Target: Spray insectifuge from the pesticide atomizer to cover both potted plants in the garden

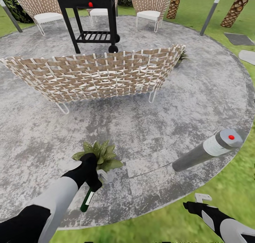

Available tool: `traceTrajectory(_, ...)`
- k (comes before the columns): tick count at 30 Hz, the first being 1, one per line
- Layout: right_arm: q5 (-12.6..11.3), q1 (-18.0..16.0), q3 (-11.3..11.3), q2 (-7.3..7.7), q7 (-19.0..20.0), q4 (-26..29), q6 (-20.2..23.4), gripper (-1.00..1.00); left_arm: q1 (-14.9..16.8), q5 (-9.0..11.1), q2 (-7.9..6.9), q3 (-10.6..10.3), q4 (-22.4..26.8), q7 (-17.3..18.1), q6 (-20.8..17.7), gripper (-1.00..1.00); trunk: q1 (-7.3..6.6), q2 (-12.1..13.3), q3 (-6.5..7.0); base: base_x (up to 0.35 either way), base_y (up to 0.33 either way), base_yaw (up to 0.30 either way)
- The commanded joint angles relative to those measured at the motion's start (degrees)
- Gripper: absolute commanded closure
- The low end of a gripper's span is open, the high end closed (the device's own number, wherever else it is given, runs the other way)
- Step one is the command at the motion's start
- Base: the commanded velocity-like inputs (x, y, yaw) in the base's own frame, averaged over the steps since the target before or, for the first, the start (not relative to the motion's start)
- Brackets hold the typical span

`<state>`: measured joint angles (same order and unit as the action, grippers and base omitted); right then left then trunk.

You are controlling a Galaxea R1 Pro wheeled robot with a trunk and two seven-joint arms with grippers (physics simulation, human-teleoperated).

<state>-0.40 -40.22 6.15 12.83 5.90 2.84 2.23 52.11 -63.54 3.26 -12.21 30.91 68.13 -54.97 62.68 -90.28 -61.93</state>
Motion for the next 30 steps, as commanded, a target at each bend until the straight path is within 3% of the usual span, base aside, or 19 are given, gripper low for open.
traceTrajectory(1,-0.04,-0.02,0.44,0.0,0.25,0.06,0.23,-1.0,0.01,-0.66,0.12,-0.05,0.14,0.97,-0.32,1.0,0.0,-0.02,-0.01,0.0,0.0,-0.214)
traceTrajectory(5,-0.03,-0.02,0.45,0.01,0.18,0.06,0.23,-1.0,0.01,-0.84,0.41,-0.01,0.26,2.65,-0.32,1.0,0.0,-0.02,0.06,0.0,0.0,-0.167)
traceTrajectory(16,-0.17,-0.03,0.48,0.0,0.17,-0.02,0.15,-1.0,0.2,-1.54,0.49,-0.17,0.29,2.97,-0.18,1.0,0.0,-0.02,0.07,0.0,0.0,-0.01)
traceTrajectory(21,-0.21,-0.01,0.46,0.01,0.15,-0.03,0.15,-1.0,0.41,-8.97,0.43,-0.18,0.29,4.91,-0.14,1.0,0.0,-0.02,0.07,0.0,0.0,0.0)
traceTrajectory(25,-0.19,0.0,0.44,0.01,0.09,-0.03,0.15,-1.0,1.65,-15.22,0.4,-0.18,1.94,11.84,-0.1,1.0,0.0,-0.02,0.07,0.0,0.0,0.0)
traceTrajectory(30,-0.17,-0.01,0.44,0.0,0.08,-0.03,0.15,-1.0,2.02,-21.87,0.42,-0.18,6.04,17.87,-0.06,1.0,0.0,-0.02,0.07,0.0,0.0,0.0)
